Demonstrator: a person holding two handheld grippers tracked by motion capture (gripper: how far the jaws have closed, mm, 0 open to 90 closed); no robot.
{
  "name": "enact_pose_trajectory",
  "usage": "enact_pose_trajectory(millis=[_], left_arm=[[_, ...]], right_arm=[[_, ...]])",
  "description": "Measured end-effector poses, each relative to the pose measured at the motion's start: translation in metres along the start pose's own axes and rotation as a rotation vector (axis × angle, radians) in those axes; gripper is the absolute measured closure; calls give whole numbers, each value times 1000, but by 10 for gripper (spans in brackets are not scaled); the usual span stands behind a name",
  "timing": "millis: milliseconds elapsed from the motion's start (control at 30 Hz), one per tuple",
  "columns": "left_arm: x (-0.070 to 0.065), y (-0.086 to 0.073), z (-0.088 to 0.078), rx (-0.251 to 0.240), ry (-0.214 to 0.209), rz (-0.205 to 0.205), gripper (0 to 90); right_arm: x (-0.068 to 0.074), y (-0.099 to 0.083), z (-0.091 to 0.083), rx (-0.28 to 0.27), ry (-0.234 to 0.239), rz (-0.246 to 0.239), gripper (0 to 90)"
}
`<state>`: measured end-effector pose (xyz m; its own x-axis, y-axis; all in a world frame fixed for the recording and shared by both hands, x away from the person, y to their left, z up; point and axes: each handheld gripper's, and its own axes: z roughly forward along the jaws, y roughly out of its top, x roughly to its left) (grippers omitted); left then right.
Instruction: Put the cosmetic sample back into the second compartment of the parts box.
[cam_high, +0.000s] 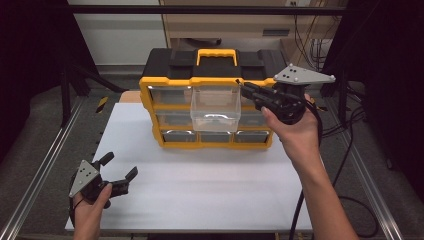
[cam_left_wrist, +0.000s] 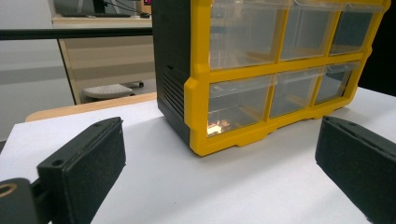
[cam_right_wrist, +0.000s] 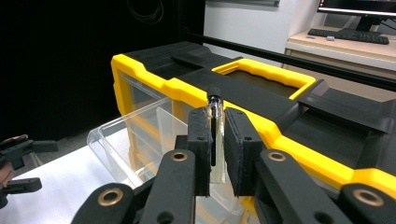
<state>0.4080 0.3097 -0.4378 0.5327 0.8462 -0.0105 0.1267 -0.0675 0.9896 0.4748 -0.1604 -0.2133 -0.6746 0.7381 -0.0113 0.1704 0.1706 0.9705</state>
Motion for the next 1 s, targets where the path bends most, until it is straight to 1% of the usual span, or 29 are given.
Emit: enact_pose_trajectory(millis=[133, 533, 1000], left_arm=[[0, 0, 0, 0, -1, 1, 17], [0, 0, 0, 0, 0, 0, 17], [0, 0, 0, 1, 1, 0, 17]], right_arm=[[1, 2, 3, 1, 2, -7, 811], [5, 3, 12, 14, 18, -8, 810], [10, 4, 23, 37, 29, -28, 811]])
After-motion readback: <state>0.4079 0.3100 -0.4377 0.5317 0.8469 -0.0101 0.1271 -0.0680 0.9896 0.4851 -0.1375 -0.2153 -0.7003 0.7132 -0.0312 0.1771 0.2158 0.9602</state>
